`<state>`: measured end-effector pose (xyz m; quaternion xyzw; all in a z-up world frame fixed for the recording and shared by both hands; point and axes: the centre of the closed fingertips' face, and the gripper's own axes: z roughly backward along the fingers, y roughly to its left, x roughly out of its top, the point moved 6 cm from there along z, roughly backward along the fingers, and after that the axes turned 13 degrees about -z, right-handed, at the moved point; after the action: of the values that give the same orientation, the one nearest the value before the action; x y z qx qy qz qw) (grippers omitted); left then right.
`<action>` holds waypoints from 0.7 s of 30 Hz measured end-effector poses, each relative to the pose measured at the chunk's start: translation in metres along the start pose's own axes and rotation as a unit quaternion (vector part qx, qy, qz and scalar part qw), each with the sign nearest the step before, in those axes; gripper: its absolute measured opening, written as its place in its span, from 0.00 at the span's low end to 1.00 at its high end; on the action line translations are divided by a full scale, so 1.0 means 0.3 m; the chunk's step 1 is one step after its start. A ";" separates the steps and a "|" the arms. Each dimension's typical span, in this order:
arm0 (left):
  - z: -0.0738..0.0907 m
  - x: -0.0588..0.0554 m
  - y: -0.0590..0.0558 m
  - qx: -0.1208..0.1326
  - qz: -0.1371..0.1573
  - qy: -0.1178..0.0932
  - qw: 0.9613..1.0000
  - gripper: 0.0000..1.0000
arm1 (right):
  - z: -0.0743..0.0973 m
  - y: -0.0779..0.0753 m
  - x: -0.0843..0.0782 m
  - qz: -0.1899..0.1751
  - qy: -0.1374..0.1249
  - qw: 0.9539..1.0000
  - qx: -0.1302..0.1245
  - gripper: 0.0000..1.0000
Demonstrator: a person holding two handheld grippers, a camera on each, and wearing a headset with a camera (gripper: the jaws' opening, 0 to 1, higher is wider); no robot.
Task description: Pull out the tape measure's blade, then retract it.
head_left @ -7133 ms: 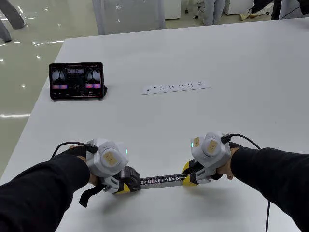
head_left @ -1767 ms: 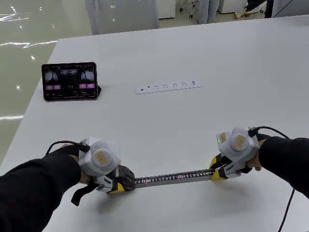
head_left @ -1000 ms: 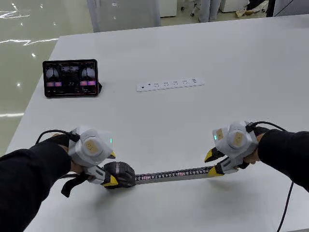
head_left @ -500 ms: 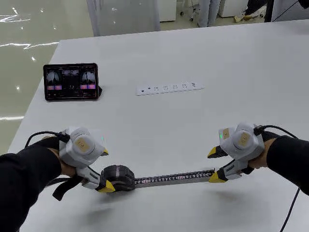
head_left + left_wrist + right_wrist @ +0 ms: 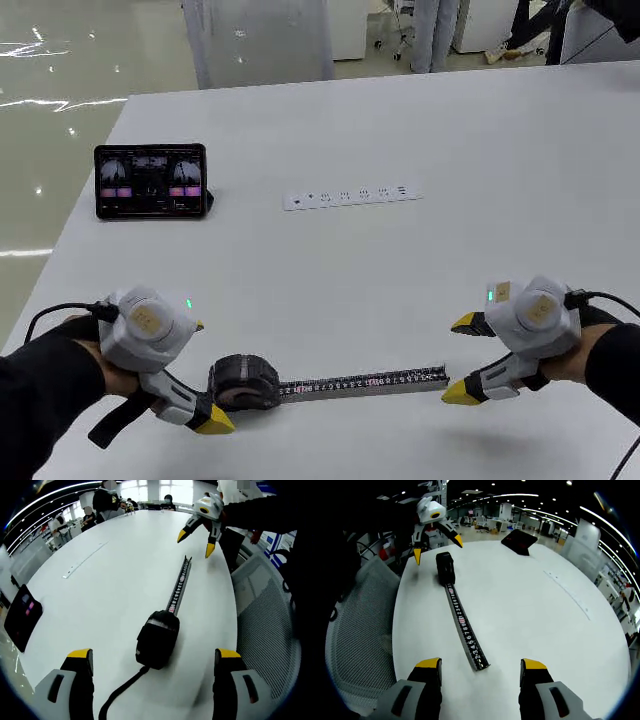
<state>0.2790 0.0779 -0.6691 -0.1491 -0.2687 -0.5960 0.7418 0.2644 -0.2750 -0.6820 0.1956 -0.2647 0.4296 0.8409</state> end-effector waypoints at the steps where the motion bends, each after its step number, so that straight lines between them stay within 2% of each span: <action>1: 0.001 -0.006 0.005 0.007 0.002 -0.004 1.000 0.98 | 0.005 0.001 -0.005 -0.005 -0.004 1.000 -0.003 0.64; 6: 0.025 -0.037 0.007 0.035 0.034 -0.023 0.999 0.99 | 0.034 0.003 -0.029 -0.034 -0.027 0.999 -0.019 0.71; 9: 0.047 -0.052 0.015 0.067 0.066 -0.041 0.995 0.99 | 0.057 0.002 -0.033 -0.063 -0.051 0.996 -0.032 0.78; 10: 0.057 -0.056 0.017 0.080 0.079 -0.053 0.992 0.99 | 0.067 0.000 -0.038 -0.070 -0.056 0.995 -0.042 0.82; 12: 0.076 -0.065 0.016 0.101 0.099 -0.064 0.988 0.99 | 0.077 0.002 -0.048 -0.083 -0.061 0.993 -0.048 0.89; 14: 0.098 -0.070 0.014 0.125 0.110 -0.087 0.982 0.99 | 0.090 0.003 -0.060 -0.096 -0.072 0.991 -0.053 0.93; 15: 0.118 -0.081 0.020 0.155 0.108 -0.090 0.978 0.99 | 0.099 0.003 -0.068 -0.106 -0.077 0.990 -0.058 0.94; 16: 0.131 -0.092 0.020 0.173 0.112 -0.088 0.975 0.99 | 0.103 0.003 -0.073 -0.107 -0.081 0.989 -0.060 0.96; 17: 0.139 -0.093 0.012 0.177 0.114 -0.094 0.973 0.99 | 0.109 0.004 -0.079 -0.111 -0.084 0.988 -0.064 0.97; 19: 0.161 -0.097 -0.011 0.186 0.133 -0.113 0.967 0.99 | 0.123 0.007 -0.093 -0.118 -0.095 0.986 -0.072 0.99; 21: 0.170 -0.120 -0.037 0.187 0.135 -0.113 0.967 0.99 | 0.136 0.011 -0.114 -0.127 -0.104 0.983 -0.078 0.99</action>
<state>0.2518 0.1316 -0.6496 -0.1095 -0.4349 -0.4091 0.7947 0.2337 -0.3171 -0.6708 0.2052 -0.3564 0.2748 0.8691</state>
